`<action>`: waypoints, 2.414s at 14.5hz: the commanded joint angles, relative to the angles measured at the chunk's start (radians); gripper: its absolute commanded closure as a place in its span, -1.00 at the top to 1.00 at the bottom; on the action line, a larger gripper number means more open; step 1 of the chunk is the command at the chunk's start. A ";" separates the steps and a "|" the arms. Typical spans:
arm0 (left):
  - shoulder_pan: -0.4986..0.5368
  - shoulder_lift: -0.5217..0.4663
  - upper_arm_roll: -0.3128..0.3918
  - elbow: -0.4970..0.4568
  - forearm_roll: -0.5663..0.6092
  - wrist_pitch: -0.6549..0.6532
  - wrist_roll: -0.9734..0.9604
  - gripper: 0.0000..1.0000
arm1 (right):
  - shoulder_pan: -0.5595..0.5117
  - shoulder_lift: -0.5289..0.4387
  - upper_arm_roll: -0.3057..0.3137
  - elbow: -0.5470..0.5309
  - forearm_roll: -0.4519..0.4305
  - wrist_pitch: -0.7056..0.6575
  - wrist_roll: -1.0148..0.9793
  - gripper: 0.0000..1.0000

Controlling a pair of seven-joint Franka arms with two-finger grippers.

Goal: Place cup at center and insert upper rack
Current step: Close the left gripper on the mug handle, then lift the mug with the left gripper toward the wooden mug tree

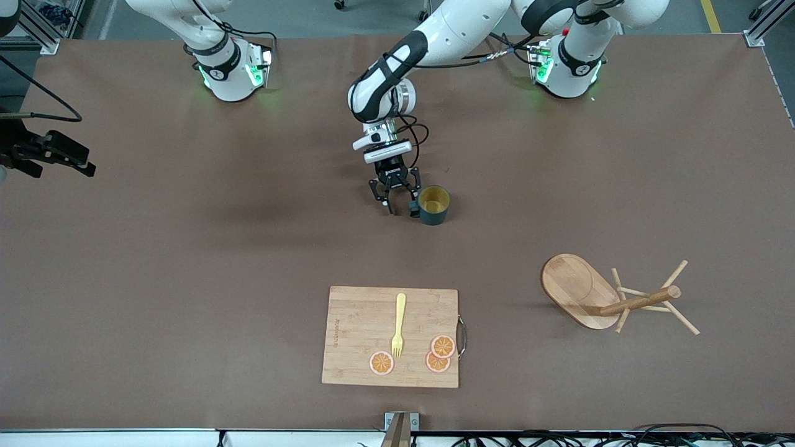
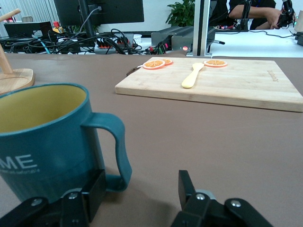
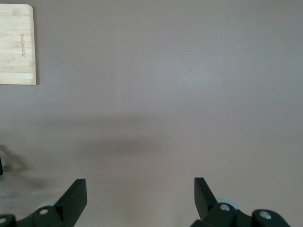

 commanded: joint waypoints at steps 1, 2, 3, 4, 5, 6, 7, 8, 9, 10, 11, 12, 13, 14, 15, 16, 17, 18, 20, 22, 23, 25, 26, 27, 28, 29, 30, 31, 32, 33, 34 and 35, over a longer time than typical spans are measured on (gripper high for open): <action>-0.005 0.009 0.014 0.023 0.031 -0.006 0.011 0.36 | -0.003 -0.015 0.002 -0.005 -0.009 -0.009 0.005 1.00; -0.004 0.010 0.016 0.023 0.041 -0.006 0.011 0.32 | -0.003 -0.015 0.002 -0.005 -0.009 -0.009 0.005 1.00; -0.003 0.016 0.016 0.023 0.045 -0.003 0.011 0.29 | -0.003 -0.015 0.002 -0.005 -0.009 -0.011 0.003 1.00; -0.002 0.022 0.019 0.027 0.046 -0.003 0.011 0.27 | -0.003 -0.015 0.002 -0.005 -0.010 -0.011 0.003 1.00; -0.003 0.029 0.026 0.033 0.049 -0.003 0.011 0.26 | -0.003 -0.015 0.002 -0.005 -0.009 -0.009 0.003 1.00; -0.003 0.035 0.028 0.036 0.049 -0.002 0.011 0.24 | -0.003 -0.015 0.002 -0.005 -0.009 -0.011 0.005 1.00; -0.002 0.036 0.028 0.037 0.049 -0.002 0.010 0.23 | -0.003 -0.015 0.002 -0.005 -0.009 -0.009 0.005 1.00; -0.002 0.038 0.028 0.035 0.049 -0.002 0.010 0.14 | -0.003 -0.015 0.002 -0.005 -0.009 -0.009 0.003 1.00; 0.000 0.038 0.028 0.035 0.049 -0.002 0.010 -0.02 | -0.003 -0.015 0.002 -0.005 -0.009 -0.009 0.005 1.00; 0.001 0.038 0.028 0.035 0.049 0.000 0.010 -0.24 | -0.003 -0.015 0.002 -0.005 -0.009 -0.009 0.003 1.00; 0.003 0.038 0.028 0.035 0.049 0.000 0.010 -0.44 | -0.003 -0.015 0.002 -0.005 -0.009 -0.009 0.003 1.00; 0.004 0.038 0.028 0.035 0.049 0.003 0.010 -0.63 | -0.003 -0.015 0.002 -0.005 -0.009 -0.009 0.005 1.00; 0.004 0.036 0.028 0.035 0.049 0.007 0.008 -0.75 | -0.003 -0.015 0.002 -0.005 -0.009 -0.009 0.005 1.00; 0.006 0.035 0.028 0.035 0.048 0.014 0.005 -0.84 | -0.003 -0.015 0.002 -0.004 -0.009 -0.009 0.005 1.00; 0.006 0.033 0.028 0.035 0.048 0.017 0.002 -0.90 | -0.003 -0.015 0.002 -0.004 -0.009 -0.009 0.005 1.00; 0.006 0.032 0.028 0.036 0.048 0.020 0.001 -0.95 | -0.003 -0.015 0.002 -0.005 -0.009 -0.009 0.005 1.00; 0.007 0.027 0.027 0.037 0.045 0.021 -0.001 -0.98 | -0.003 -0.015 0.002 -0.004 -0.009 -0.009 0.005 1.00; 0.007 0.021 0.027 0.037 0.039 0.033 0.002 -0.99 | -0.003 -0.015 0.002 -0.004 -0.009 -0.009 0.003 1.00; 0.016 0.006 0.023 0.053 0.031 0.047 0.008 -0.99 | -0.003 -0.015 0.002 -0.004 -0.009 -0.009 0.003 1.00; 0.030 -0.008 0.016 0.090 -0.016 0.063 0.065 -0.99 | -0.003 -0.014 0.002 -0.004 -0.009 -0.008 0.003 1.00; 0.036 -0.022 0.016 0.114 -0.080 0.066 0.129 -0.99 | 0.000 -0.012 0.002 -0.004 -0.009 -0.008 -0.001 1.00; 0.058 -0.069 0.013 0.174 -0.234 0.101 0.276 -0.99 | 0.001 -0.008 0.004 -0.004 -0.014 -0.003 -0.004 1.00; 0.068 -0.092 0.014 0.203 -0.312 0.106 0.359 -0.99 | -0.002 -0.006 0.004 0.001 -0.014 -0.003 -0.001 1.00; 0.075 -0.117 0.014 0.236 -0.392 0.106 0.460 -0.99 | -0.002 -0.006 0.004 0.005 -0.014 -0.006 0.000 1.00; 0.078 -0.140 0.016 0.254 -0.464 0.106 0.529 -0.99 | -0.002 -0.006 0.004 0.006 -0.014 -0.005 0.002 1.00; 0.091 -0.164 0.019 0.273 -0.527 0.107 0.571 -0.99 | -0.002 -0.006 0.004 0.006 -0.014 -0.006 0.000 1.00; 0.116 -0.189 0.013 0.296 -0.584 0.109 0.579 -0.99 | -0.003 -0.006 0.004 0.006 -0.014 -0.006 0.000 1.00; 0.133 -0.209 0.011 0.303 -0.636 0.109 0.582 -0.99 | -0.003 -0.006 0.004 0.007 -0.012 -0.006 0.000 1.00; 0.154 -0.238 0.011 0.305 -0.699 0.118 0.593 -0.99 | -0.003 -0.006 0.004 0.007 -0.014 -0.008 0.002 1.00; 0.176 -0.261 0.013 0.305 -0.752 0.126 0.614 -0.99 | -0.003 -0.006 0.004 0.007 -0.012 -0.006 0.002 1.00; 0.202 -0.287 0.011 0.303 -0.809 0.127 0.649 -0.99 | 0.000 -0.005 0.004 0.007 -0.012 -0.006 0.002 1.00; 0.226 -0.318 0.013 0.303 -0.880 0.127 0.703 -0.99 | -0.002 -0.005 0.004 0.007 -0.012 -0.006 0.002 1.00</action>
